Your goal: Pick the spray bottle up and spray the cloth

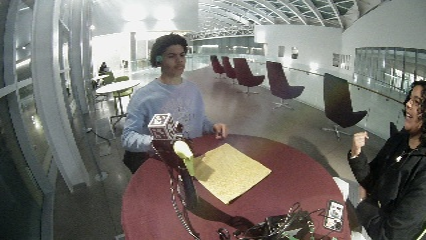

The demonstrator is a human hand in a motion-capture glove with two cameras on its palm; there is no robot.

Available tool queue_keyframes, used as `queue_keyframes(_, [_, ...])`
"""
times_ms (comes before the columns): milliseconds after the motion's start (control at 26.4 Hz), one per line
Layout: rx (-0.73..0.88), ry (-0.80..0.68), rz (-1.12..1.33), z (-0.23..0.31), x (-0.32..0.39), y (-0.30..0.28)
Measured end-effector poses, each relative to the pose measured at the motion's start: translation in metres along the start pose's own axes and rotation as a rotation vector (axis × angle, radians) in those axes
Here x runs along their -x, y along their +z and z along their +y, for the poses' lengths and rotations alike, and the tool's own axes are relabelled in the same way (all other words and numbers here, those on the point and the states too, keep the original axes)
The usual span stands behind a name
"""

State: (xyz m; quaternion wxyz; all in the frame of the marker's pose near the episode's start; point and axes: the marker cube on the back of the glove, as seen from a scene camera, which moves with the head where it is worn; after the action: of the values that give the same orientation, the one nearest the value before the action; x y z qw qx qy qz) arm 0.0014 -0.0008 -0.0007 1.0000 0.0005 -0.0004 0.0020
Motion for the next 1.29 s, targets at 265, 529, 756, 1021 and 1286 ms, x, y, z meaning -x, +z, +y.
queue_keyframes(265, [0.005,0.010,0.005,-0.002,-0.001,0.002])
queue_keyframes(529, [-0.004,0.020,0.013,-0.004,-0.005,0.000])
queue_keyframes(756, [-0.023,0.035,0.012,-0.004,-0.007,-0.002])
queue_keyframes(1021, [-0.083,0.076,-0.081,0.002,-0.012,-0.006])
queue_keyframes(1286, [-0.203,0.162,-0.270,0.013,-0.036,-0.016])
